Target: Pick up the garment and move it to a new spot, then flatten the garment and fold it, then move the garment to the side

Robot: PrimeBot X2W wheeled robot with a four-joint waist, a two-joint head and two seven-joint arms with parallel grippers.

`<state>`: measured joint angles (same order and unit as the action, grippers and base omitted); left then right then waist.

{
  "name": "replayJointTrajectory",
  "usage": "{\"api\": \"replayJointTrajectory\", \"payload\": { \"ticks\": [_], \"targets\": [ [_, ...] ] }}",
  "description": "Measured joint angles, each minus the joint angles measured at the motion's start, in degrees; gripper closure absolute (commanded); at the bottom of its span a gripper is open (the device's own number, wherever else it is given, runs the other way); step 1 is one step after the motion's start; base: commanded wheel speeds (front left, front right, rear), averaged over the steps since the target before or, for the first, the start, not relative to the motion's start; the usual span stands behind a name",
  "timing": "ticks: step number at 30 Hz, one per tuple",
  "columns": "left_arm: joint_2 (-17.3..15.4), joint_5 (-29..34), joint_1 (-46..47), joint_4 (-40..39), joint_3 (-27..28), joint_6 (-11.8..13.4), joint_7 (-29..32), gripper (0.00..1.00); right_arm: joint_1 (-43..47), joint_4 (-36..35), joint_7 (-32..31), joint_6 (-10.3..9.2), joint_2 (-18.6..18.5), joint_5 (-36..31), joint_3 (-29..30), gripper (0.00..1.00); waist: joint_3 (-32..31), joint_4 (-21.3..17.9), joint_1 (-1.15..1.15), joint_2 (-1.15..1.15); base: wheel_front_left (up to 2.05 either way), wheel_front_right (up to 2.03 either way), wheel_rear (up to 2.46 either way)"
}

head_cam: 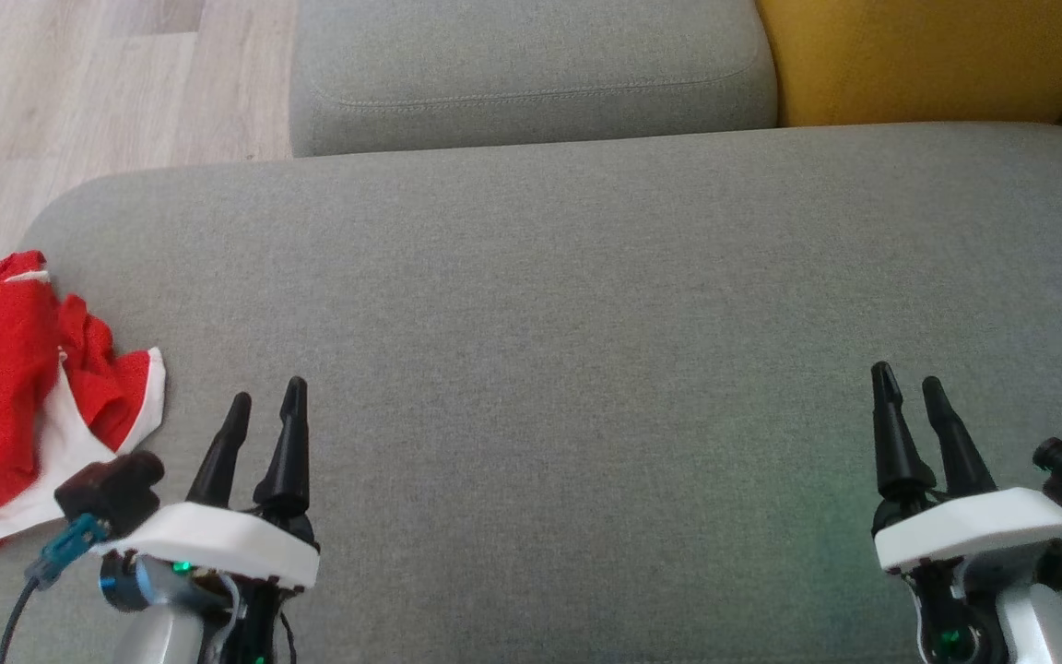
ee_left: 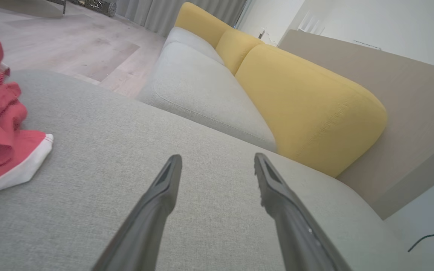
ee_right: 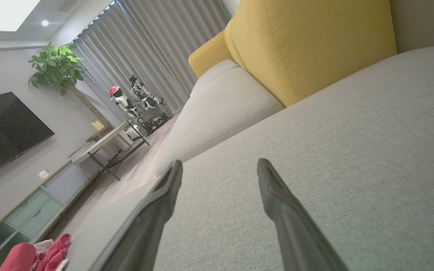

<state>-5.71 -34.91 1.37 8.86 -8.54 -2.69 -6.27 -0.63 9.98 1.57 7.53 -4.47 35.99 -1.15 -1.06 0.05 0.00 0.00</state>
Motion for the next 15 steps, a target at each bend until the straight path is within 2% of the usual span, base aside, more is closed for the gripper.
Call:
{"api": "replayJointTrajectory", "payload": {
  "ticks": [15],
  "targets": [
    [-1.6,9.8,-0.4,0.2,-2.1,2.9,-2.5,0.00,0.1,0.0,1.1,0.00,0.2,-11.1,-0.6,0.00,-0.5,0.0,0.00,0.00,0.00,0.00,0.00]
  ]
}}
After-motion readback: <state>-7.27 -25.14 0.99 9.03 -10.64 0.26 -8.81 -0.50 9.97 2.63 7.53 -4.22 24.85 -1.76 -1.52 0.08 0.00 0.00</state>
